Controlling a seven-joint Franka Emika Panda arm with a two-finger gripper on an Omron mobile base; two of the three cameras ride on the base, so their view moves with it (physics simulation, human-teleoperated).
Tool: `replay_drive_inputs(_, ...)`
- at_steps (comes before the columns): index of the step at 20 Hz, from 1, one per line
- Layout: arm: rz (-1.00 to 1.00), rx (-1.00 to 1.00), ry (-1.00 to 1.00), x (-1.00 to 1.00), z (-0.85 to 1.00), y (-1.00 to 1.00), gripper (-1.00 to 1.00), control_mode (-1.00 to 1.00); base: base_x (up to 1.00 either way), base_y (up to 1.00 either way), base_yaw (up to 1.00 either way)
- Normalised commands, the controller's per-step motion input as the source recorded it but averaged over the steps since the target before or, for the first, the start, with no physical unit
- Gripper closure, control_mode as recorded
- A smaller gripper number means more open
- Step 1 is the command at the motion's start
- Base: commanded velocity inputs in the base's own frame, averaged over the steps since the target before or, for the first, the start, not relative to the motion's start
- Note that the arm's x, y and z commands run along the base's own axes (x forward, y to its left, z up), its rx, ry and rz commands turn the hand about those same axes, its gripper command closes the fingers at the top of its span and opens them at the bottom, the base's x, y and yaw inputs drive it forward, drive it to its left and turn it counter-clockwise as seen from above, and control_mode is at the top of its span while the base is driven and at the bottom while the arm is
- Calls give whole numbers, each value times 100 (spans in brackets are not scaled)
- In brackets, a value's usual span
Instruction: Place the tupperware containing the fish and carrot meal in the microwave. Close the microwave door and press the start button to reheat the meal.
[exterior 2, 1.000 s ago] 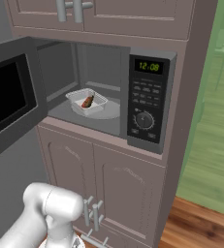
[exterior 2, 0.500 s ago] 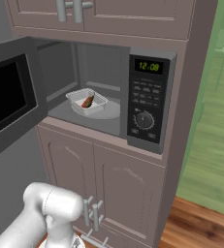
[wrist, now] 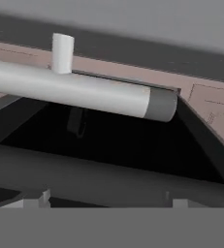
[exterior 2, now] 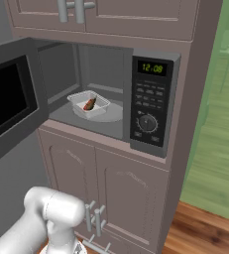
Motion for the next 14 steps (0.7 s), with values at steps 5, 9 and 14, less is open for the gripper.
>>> replay_drive_inputs(5, -15, 5, 5, -1, 26, -94, -100, -100, 0, 0, 0)
replay_drive_inputs(9, -12, 9, 5, -1, 27, -100, -100, -100, 0, 0, 0)
replay_drive_inputs(14, -9, 12, 7, 0, 30, -100, -100, -100, 0, 0, 0)
